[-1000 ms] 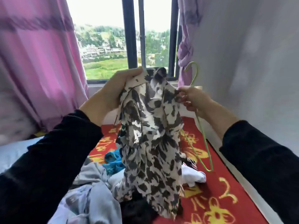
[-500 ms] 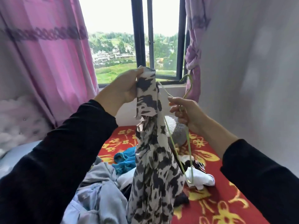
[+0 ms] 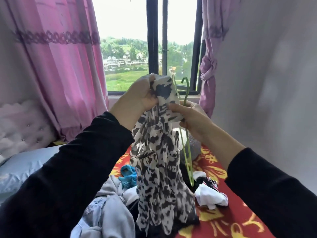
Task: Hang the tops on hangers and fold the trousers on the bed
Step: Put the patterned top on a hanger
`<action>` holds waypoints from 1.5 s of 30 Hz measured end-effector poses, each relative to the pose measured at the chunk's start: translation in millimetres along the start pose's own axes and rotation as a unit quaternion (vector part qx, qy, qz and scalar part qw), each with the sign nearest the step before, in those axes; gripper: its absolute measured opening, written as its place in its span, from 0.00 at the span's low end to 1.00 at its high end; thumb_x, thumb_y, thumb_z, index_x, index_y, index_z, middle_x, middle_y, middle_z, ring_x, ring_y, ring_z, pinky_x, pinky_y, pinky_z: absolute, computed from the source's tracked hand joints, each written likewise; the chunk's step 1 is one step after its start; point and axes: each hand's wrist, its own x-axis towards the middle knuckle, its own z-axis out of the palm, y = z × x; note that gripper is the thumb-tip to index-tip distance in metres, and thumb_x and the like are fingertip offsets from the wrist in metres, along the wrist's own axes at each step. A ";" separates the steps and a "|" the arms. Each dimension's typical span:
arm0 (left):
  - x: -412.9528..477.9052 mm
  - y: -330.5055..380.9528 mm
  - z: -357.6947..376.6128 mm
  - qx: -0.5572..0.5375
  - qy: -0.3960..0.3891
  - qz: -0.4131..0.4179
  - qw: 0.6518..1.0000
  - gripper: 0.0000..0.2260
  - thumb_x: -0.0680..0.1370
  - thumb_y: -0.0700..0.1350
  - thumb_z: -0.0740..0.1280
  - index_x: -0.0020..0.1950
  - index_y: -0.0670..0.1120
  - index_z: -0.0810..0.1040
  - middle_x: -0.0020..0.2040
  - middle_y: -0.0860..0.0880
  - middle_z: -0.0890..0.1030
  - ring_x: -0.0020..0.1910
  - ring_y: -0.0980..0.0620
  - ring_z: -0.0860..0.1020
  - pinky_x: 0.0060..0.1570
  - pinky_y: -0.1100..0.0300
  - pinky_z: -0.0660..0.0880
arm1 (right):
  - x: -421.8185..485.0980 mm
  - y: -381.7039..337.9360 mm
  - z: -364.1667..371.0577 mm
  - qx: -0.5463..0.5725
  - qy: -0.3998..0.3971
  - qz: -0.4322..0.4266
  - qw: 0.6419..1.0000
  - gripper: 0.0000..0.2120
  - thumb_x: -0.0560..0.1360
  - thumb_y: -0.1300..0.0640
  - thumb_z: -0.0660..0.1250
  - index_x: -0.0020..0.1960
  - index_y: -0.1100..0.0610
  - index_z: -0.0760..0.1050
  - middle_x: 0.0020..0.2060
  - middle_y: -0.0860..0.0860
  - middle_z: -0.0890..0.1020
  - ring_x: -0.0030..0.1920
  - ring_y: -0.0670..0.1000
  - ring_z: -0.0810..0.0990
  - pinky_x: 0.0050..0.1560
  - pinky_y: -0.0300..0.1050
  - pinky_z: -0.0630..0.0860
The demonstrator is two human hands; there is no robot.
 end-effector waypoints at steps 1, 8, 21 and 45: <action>-0.7 -0.8 -2.9 0.006 -0.007 -0.003 1.000 0.11 0.83 0.40 0.57 0.41 0.41 0.72 0.37 0.43 0.73 0.33 0.49 0.76 0.30 0.58 0.80 | 3.3 -1.4 1.8 -0.015 0.039 -0.002 0.999 0.15 0.66 0.59 0.77 0.49 0.61 0.75 0.38 0.53 0.82 0.35 0.49 0.77 0.32 0.39 0.69; 10.0 -43.7 -86.5 0.270 -0.008 0.009 0.963 0.08 0.78 0.49 0.65 0.55 0.51 0.79 0.52 0.52 0.81 0.56 0.51 0.75 0.58 0.51 0.70 | 28.6 -30.8 1.5 0.008 0.124 -0.055 0.991 0.11 0.72 0.68 0.62 0.34 0.56 0.74 0.23 0.46 0.72 0.19 0.43 0.63 0.18 0.34 0.59; -27.1 -248.1 -144.8 0.263 0.024 -0.351 0.899 0.17 0.73 0.52 0.72 0.57 0.46 0.76 0.47 0.44 0.84 0.40 0.44 0.84 0.37 0.46 0.81 | 32.1 -17.4 7.1 -0.070 0.137 0.013 0.988 0.10 0.73 0.67 0.62 0.35 0.58 0.75 0.21 0.47 0.72 0.19 0.44 0.65 0.18 0.34 0.59; 36.9 -67.8 -101.6 0.380 0.143 -0.095 0.909 0.10 0.75 0.45 0.70 0.36 0.40 0.80 0.27 0.45 0.81 0.20 0.49 0.78 0.21 0.63 0.73 | 0.8 36.0 -81.3 -0.022 0.129 0.047 0.990 0.10 0.81 0.50 0.58 0.43 0.52 0.69 0.20 0.44 0.61 0.18 0.43 0.56 0.17 0.33 0.53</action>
